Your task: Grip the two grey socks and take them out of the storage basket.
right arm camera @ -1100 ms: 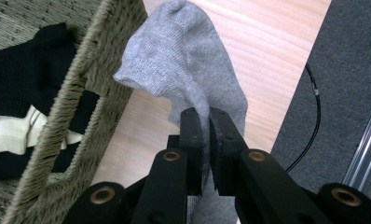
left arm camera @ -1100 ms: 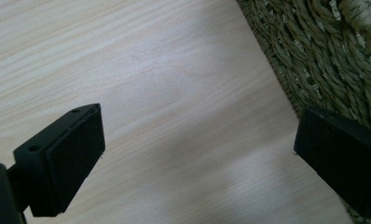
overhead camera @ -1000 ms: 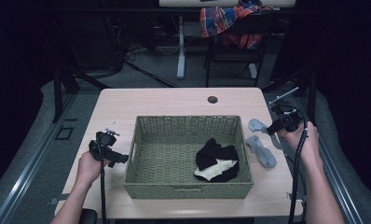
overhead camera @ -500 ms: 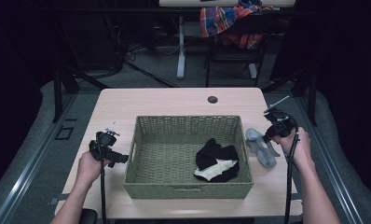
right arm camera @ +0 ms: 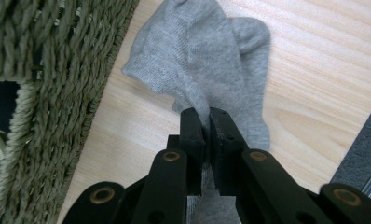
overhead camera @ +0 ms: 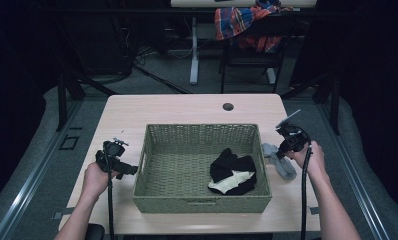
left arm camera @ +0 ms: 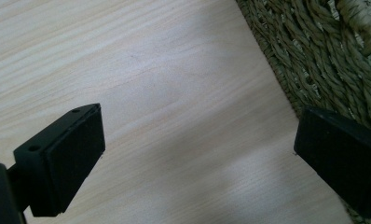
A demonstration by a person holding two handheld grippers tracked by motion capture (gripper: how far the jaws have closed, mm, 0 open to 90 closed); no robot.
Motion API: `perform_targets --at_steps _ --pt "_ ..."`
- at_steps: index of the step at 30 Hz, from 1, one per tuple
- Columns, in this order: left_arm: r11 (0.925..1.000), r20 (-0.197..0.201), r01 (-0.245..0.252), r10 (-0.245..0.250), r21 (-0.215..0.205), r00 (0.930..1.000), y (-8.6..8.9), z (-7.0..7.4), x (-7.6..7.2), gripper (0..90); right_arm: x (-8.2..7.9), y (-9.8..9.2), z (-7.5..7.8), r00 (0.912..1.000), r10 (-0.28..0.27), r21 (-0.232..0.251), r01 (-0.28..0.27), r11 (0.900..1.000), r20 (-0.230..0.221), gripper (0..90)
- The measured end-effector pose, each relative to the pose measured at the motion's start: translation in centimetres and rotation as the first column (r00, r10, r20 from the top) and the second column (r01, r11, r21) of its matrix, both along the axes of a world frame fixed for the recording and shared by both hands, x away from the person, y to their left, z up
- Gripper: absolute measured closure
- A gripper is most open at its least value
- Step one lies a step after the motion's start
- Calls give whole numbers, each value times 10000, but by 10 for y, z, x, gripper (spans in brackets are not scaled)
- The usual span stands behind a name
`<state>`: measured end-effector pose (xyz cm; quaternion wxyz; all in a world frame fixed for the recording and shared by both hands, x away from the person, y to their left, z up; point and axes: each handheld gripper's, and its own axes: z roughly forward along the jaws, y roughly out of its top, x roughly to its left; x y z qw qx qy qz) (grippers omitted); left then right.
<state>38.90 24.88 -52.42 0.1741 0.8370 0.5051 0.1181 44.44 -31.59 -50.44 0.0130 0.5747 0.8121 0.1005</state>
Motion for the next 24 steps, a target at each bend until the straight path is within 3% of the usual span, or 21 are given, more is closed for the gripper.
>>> perform_targets --at_steps 2,3,15,20,23,24 --pt "10000 2 -4 4 4 10000 0 0 0 19 1 0 0 9995 245 -101 -247 9996 -192 848" --pt "10000 1 -5 5 -4 10000 0 0 0 19 0 2 -3 10000 20 -79 -20 10000 -5 848" --pt "10000 -6 -8 8 9 10000 0 0 0 19 4 4 -19 9989 210 -236 -220 9995 -412 792" --pt "10000 5 10 -10 22 10000 0 0 0 19 6 1 -24 9972 268 -117 -276 9995 -695 724" --pt "10000 -5 -5 5 20 10000 0 0 0 19 6 1 -22 9980 229 -81 -234 9997 -596 635" --pt "10000 -3 -4 4 23 10000 0 0 0 19 6 1 -19 9984 259 -105 -264 9996 -509 567"
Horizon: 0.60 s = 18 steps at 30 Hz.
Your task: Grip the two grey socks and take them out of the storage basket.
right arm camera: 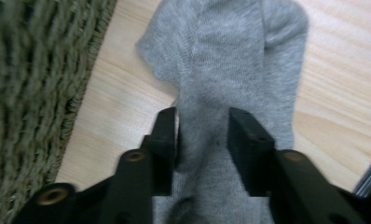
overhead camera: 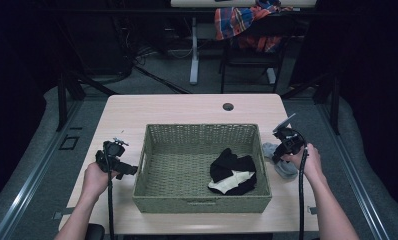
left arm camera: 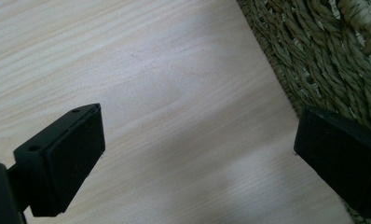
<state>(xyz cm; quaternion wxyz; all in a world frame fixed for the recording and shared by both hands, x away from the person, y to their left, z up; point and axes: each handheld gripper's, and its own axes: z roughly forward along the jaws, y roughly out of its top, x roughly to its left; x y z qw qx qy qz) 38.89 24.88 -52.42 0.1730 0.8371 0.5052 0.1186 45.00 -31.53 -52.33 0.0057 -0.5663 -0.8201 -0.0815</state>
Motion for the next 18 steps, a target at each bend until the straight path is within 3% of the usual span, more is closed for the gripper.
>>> perform_targets --at_steps 4,6,10,13,18 --pt "10000 16 2 -2 -3 10000 0 0 0 19 -3 -2 16 9980 -284 192 274 9994 560 413" --pt "10000 24 -4 4 -2 10000 0 0 0 19 -5 -3 27 9954 -436 49 433 9990 851 346" --pt "10000 37 -9 9 -22 10000 1 1 0 19 -11 -5 52 9914 -213 228 185 9996 1289 262" --pt "10000 37 -13 13 -22 10000 1 1 0 19 -18 -1 70 9828 -135 614 22 9981 1844 210" --pt "10000 38 -12 12 -34 10000 0 1 0 19 -27 15 95 9720 469 515 -603 9969 2302 142"
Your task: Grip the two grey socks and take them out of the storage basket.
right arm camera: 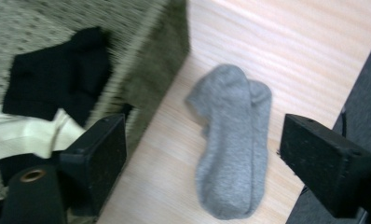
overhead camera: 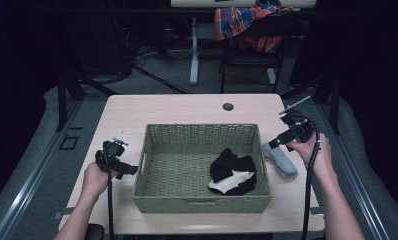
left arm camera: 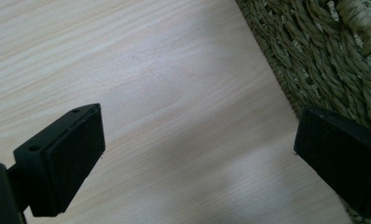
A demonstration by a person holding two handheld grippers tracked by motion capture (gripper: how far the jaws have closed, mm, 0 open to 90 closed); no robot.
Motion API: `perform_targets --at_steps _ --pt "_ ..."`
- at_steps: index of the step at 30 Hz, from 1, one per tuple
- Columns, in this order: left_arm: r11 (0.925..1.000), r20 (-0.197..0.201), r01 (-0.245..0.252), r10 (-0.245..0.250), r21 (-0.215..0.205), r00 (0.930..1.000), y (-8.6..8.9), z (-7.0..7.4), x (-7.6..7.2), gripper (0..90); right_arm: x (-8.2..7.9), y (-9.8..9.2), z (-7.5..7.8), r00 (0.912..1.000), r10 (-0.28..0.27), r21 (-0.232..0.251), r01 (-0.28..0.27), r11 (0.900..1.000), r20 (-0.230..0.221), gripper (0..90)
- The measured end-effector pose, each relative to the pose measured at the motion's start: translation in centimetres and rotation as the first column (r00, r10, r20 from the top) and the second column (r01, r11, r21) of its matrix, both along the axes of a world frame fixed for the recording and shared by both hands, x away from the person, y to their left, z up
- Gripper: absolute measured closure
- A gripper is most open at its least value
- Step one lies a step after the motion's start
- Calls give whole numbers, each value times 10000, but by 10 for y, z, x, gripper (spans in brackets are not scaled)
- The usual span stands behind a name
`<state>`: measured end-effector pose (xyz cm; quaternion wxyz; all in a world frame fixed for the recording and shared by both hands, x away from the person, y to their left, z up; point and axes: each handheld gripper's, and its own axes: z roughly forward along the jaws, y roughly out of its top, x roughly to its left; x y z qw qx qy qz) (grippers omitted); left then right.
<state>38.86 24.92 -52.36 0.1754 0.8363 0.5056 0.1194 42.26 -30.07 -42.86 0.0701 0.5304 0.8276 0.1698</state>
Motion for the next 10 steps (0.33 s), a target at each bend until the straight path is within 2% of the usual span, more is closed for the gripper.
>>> perform_targets --at_steps 4,6,10 --pt "10000 -2 7 -7 1 10000 0 0 0 19 -7 18 10 9985 495 -162 -491 9987 251 102" --pt "10000 -2 5 -5 1 10000 0 0 0 19 -9 28 13 9962 837 -333 -829 9960 240 76" --pt "10000 10 22 -22 4 10000 0 0 0 19 -14 44 16 9909 1300 -343 -1288 9911 347 62"
